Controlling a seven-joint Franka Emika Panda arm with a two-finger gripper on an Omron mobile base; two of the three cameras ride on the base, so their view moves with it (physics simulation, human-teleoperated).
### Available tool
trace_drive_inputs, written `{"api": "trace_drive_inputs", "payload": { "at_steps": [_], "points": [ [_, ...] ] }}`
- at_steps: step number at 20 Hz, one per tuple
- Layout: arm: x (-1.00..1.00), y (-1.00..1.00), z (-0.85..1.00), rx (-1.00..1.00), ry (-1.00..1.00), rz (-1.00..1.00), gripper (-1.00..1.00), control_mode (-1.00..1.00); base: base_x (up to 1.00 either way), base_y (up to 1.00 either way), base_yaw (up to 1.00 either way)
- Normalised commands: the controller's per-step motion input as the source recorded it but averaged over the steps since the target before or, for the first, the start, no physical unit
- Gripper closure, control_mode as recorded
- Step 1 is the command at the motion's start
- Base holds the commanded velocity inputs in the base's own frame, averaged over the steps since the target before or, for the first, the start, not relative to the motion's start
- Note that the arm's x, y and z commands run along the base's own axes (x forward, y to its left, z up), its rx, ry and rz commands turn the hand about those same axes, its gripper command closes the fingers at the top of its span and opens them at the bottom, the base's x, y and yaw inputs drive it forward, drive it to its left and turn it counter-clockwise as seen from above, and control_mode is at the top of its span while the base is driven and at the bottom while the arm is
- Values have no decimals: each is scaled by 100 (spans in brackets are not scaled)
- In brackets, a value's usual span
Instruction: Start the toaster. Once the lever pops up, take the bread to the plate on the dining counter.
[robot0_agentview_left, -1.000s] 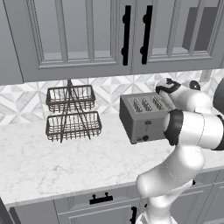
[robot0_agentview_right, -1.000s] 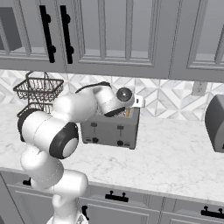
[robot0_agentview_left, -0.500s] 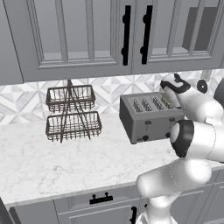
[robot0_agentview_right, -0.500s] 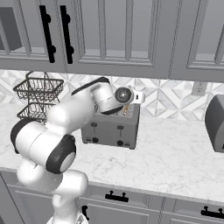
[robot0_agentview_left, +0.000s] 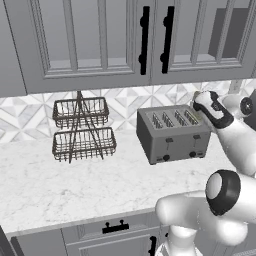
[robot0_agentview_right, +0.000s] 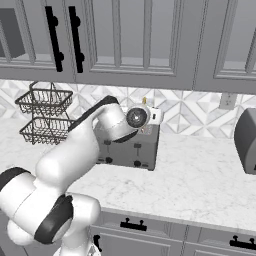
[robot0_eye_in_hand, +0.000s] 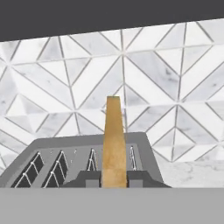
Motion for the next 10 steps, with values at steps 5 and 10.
{"api": "trace_drive_inputs", "payload": {
  "at_steps": [5,10],
  "points": [
    [-100,22,64,7,10,0,100,-100,0,0,0],
    [-100,51,38,3,22,0,100,-100,0,0,0]
  ]
}}
